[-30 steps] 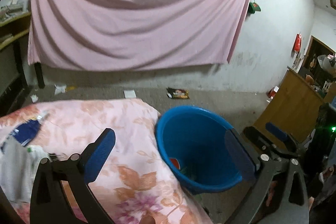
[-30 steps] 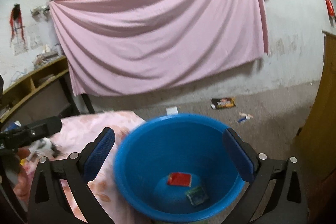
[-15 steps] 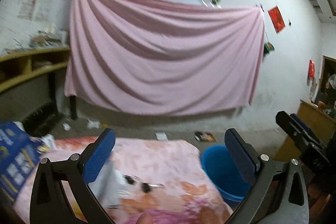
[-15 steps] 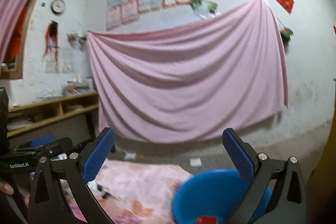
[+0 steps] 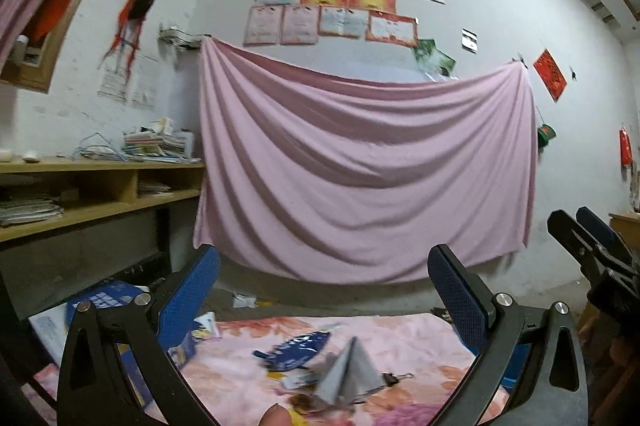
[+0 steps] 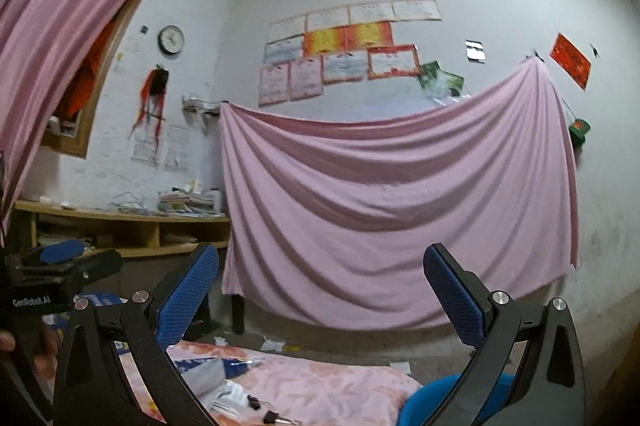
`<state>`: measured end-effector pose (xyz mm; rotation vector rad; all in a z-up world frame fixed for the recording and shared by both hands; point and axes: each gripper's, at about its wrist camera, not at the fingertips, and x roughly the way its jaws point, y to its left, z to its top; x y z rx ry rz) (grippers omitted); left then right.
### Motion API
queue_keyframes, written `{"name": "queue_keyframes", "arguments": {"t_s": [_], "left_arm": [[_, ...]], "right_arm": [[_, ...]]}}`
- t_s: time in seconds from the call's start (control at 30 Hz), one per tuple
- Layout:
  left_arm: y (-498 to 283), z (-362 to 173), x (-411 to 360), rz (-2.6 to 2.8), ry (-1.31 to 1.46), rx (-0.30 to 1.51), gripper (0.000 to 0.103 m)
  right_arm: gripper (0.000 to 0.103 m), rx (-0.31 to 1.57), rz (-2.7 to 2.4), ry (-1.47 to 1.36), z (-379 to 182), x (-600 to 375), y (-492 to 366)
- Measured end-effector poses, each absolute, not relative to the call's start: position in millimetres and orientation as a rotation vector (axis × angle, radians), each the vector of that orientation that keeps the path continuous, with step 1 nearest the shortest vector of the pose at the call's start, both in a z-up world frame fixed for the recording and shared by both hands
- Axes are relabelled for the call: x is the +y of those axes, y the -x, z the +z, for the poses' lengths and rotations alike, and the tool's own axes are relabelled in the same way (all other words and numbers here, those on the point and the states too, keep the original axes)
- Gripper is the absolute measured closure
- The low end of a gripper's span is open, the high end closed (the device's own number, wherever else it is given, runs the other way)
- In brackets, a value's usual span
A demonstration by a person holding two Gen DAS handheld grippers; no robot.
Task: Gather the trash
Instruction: 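Lift both tools from the basin back toward the table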
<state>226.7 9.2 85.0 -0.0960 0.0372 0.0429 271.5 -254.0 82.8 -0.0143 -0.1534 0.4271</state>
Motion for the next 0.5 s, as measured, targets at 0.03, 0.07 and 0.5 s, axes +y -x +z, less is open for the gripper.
{"name": "queue_keyframes", "arguments": {"t_s": [0.03,0.07,0.5], "left_arm": [[-224.7,83.1,13.6,0.05,0.096,0.035,0.001],[-223.0,81.8,17.5,0.056,0.093,0.035,0.001],[-244.8,37.5,41.3,0.074,0.06,0.153,0.001]], "right_arm": [[0.0,-0.156,0.436,0.021,80.7,-249.1,-270.3],[0.0,-0.156,0.443,0.027,78.8,-244.4,-269.3],[0.0,-0.029,0.462,0.111,42.6,-209.6,-294.7]]}}
